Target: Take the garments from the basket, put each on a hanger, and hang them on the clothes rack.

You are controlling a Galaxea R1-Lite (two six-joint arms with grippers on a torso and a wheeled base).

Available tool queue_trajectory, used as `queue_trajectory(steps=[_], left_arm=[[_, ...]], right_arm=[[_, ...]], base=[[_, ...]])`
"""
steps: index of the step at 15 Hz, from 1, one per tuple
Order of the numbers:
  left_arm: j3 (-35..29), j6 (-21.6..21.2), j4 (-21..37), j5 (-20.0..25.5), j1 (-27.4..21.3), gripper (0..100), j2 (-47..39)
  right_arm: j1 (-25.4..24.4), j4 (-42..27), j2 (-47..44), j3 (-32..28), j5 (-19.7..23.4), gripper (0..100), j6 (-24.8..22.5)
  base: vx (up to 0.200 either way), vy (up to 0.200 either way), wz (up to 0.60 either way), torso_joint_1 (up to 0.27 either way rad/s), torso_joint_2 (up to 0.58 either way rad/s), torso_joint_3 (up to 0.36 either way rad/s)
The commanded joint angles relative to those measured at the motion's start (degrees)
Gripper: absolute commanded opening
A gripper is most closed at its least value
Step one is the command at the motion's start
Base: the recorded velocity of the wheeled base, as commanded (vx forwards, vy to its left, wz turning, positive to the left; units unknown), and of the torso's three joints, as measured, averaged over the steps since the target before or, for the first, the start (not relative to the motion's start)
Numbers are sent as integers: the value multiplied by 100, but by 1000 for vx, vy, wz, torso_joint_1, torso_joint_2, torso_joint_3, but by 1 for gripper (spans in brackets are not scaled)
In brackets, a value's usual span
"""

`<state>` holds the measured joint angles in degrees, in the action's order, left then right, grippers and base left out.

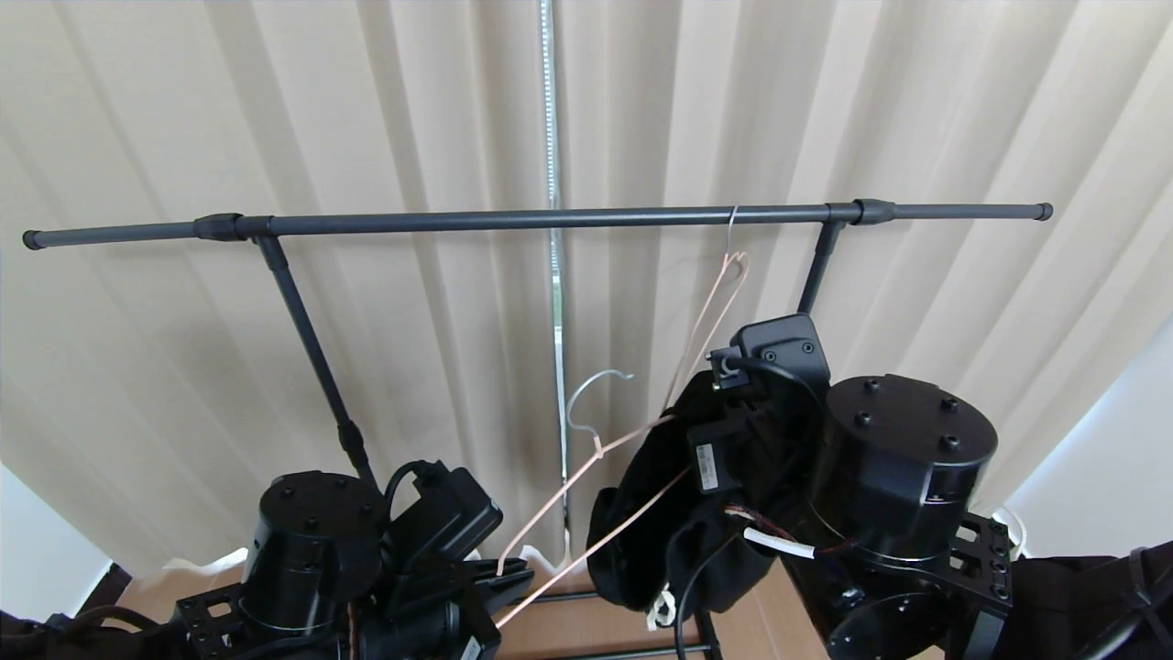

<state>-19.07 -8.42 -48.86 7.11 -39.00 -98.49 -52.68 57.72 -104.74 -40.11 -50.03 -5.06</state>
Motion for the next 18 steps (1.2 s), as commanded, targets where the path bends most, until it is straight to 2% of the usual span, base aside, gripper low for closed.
queue_trajectory(steps=[1,7,12,16,18], left_arm=[[-1,25,-1,1,-3,0,-21],[26,43,-71,1,-38,0,5],[87,43,-282,1,-38,0,-21],[96,43,-344,1,-29,0,14],[202,43,-660,1,-29,0,5]], right_arm=[[-182,2,6,-15,2,0,49],[-867,2,6,-59,2,0,392],[-1236,90,50,-111,2,0,576],[-1201,345,50,-129,2,0,532],[-1034,354,68,-164,2,0,515]], base=[[0,0,0,0,0,0],[0,0,0,0,0,0],[0,0,0,0,0,0],[0,0,0,0,0,0],[0,0,0,0,0,0]])
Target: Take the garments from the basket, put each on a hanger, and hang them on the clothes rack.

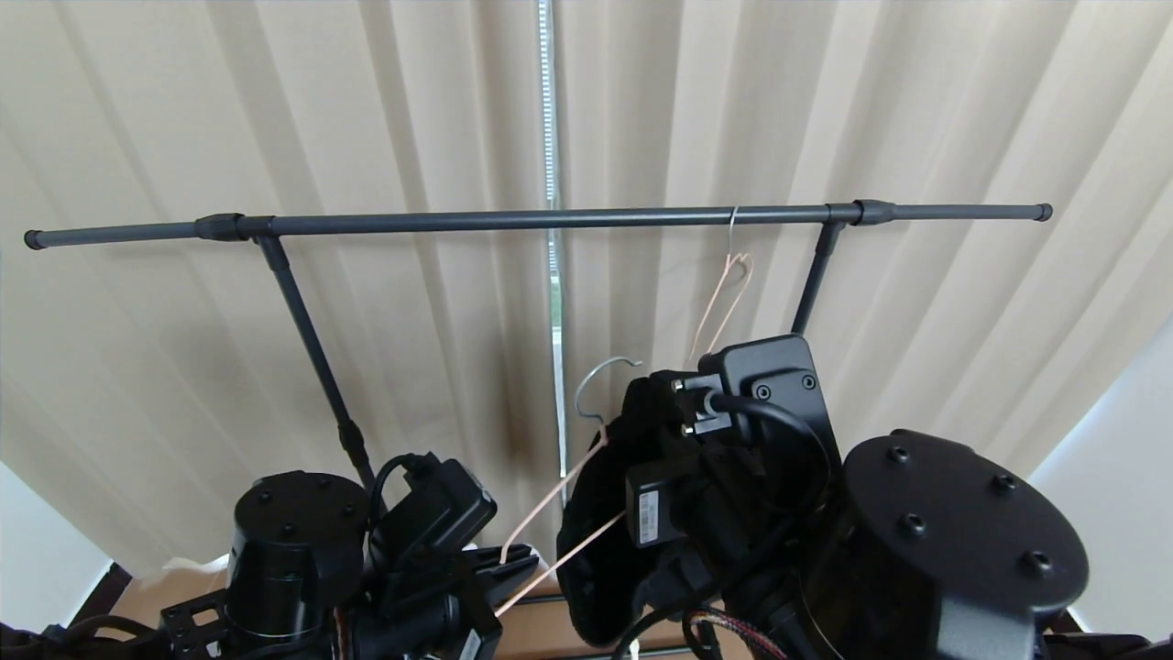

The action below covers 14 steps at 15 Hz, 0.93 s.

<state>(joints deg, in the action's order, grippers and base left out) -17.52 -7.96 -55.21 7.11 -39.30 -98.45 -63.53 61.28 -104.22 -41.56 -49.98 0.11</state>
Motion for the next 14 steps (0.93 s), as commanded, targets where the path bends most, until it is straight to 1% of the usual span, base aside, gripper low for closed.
queue_trajectory(steps=[1,3,7,8,13,14], left_arm=[[170,-4,-368,10,2,0,-7],[275,5,-666,19,2,0,-25],[310,-4,-763,28,2,0,1],[319,-4,-789,28,2,0,1],[460,-13,-1141,54,2,0,1],[504,-13,-1282,54,2,0,-16]], right_arm=[[86,-2,51,-45,6,0,-2],[156,7,51,-125,6,0,7],[244,15,95,-160,6,0,24],[262,15,95,-160,6,100,24],[508,-2,314,-168,6,100,-2],[604,-11,402,-177,6,100,-55]], base=[[0,0,0,0,0,0],[0,0,0,0,0,0],[0,0,0,0,0,0],[0,0,0,0,0,0],[0,0,0,0,0,0],[0,0,0,0,0,0]])
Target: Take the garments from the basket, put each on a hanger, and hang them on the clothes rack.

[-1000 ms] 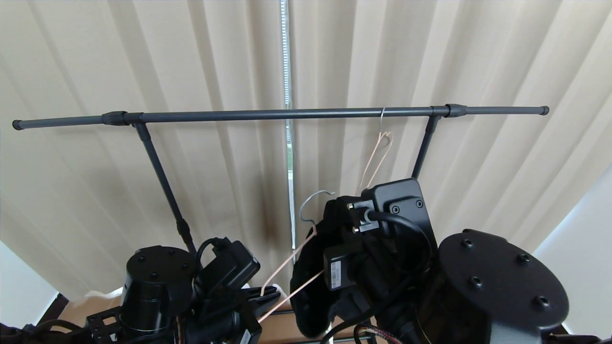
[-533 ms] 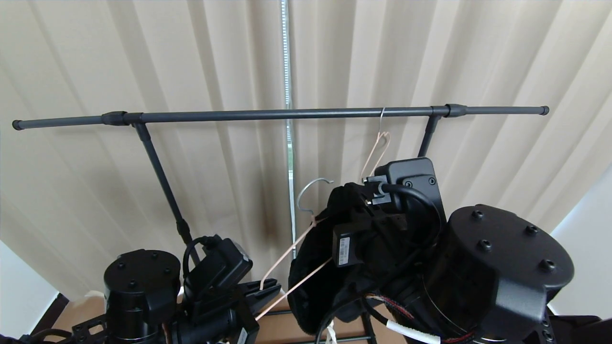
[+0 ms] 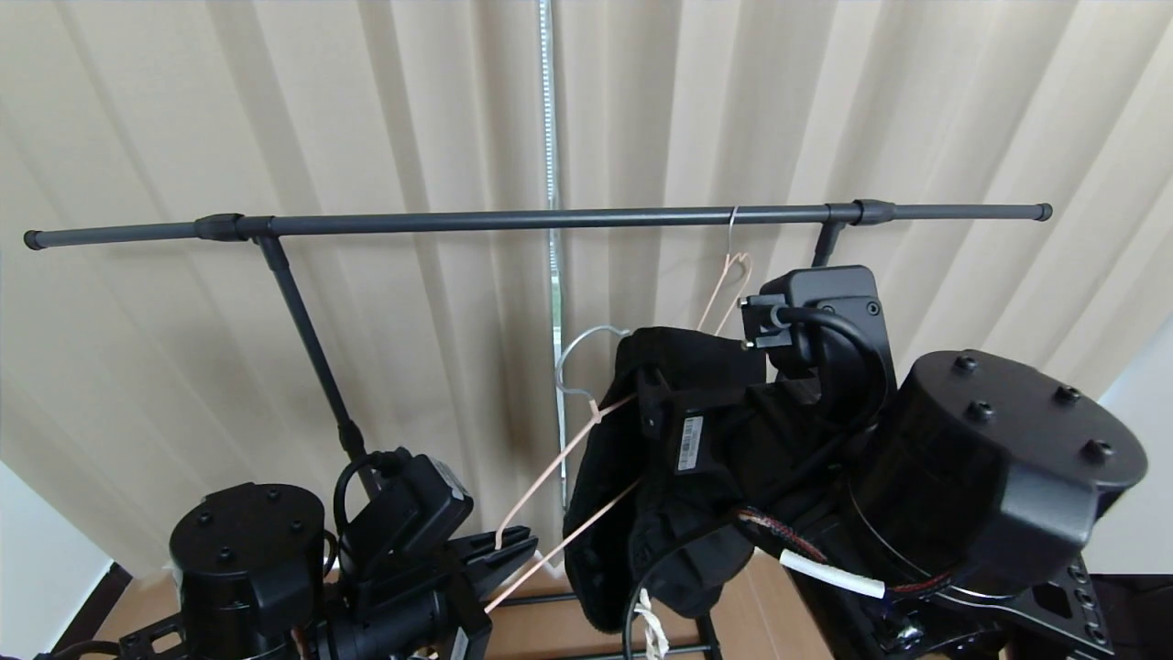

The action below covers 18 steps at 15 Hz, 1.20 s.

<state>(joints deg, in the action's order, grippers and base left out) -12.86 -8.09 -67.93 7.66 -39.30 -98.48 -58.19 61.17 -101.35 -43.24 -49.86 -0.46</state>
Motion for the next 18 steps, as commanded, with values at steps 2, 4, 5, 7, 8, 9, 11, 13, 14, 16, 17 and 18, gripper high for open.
queue_trajectory(steps=[2,4,5,7,8,9,11,13,14,16,17,18], left_arm=[[64,-8,-37,-1,-16,0,-14],[64,1,-37,-1,-69,0,-14],[64,1,-37,-10,-78,0,-14],[38,18,-80,-18,-78,0,-23],[38,18,-142,-18,-69,0,-31],[29,18,-186,-27,-69,0,-40],[20,18,-195,-36,-42,0,-75],[3,27,-195,-36,-34,0,-75],[-6,27,-195,-36,-34,0,-75],[-41,168,-247,-45,2,0,-75],[-41,185,-291,-45,2,0,-75],[-50,185,-300,-45,2,0,-75]], right_arm=[[88,18,142,-9,3,100,-50],[79,26,107,0,-6,100,-42],[62,18,81,9,3,100,-42],[-26,26,63,35,3,100,-33],[-123,26,72,53,3,100,-33],[-176,26,81,61,-6,100,-33],[-220,18,81,70,-6,100,-24],[-281,18,89,96,-15,100,-33],[-290,18,81,96,-15,100,-33],[-387,18,63,158,-15,100,-33],[-395,18,63,158,-15,100,-33],[-395,18,72,158,-15,100,-33]], base=[[0,0,0,0,0,0],[0,0,0,0,0,0],[0,0,0,0,0,0],[0,0,0,0,0,0],[0,0,0,0,0,0],[0,0,0,0,0,0],[0,0,0,0,0,0],[0,0,0,0,0,0],[0,0,0,0,0,0],[0,0,0,0,0,0],[0,0,0,0,0,0],[0,0,0,0,0,0]])
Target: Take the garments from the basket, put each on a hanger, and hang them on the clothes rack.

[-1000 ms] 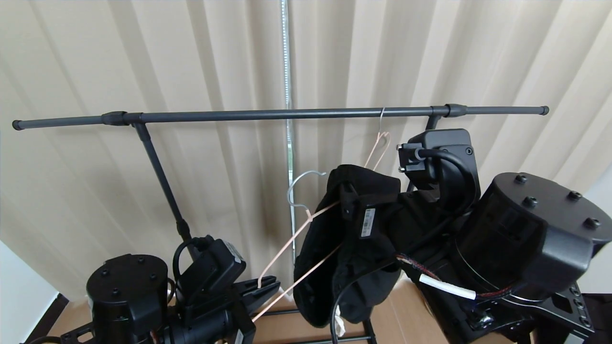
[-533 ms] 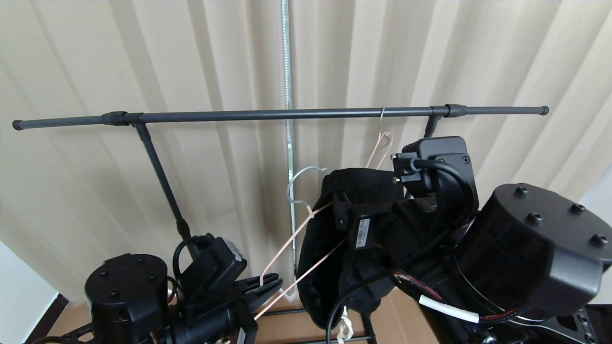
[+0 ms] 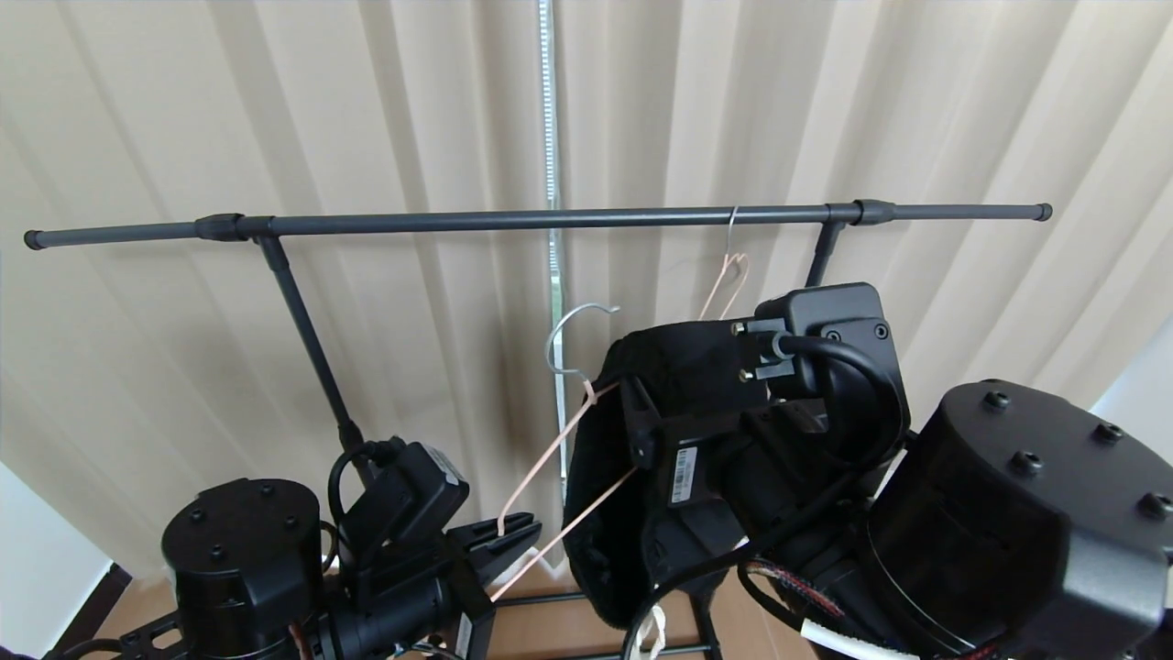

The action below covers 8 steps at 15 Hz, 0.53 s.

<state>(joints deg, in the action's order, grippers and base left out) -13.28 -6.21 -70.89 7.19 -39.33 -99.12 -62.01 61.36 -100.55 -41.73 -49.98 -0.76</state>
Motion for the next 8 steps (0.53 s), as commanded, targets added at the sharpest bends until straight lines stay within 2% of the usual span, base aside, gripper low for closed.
queue_trajectory(steps=[1,8], left_arm=[[-8,-4,-13,1,22,0,-11],[-8,111,-180,-7,65,0,-11]], right_arm=[[-13,-1,0,7,-3,100,-4],[-13,-10,18,104,15,100,-12]], base=[[0,0,0,0,0,0],[0,0,0,0,0,0]])
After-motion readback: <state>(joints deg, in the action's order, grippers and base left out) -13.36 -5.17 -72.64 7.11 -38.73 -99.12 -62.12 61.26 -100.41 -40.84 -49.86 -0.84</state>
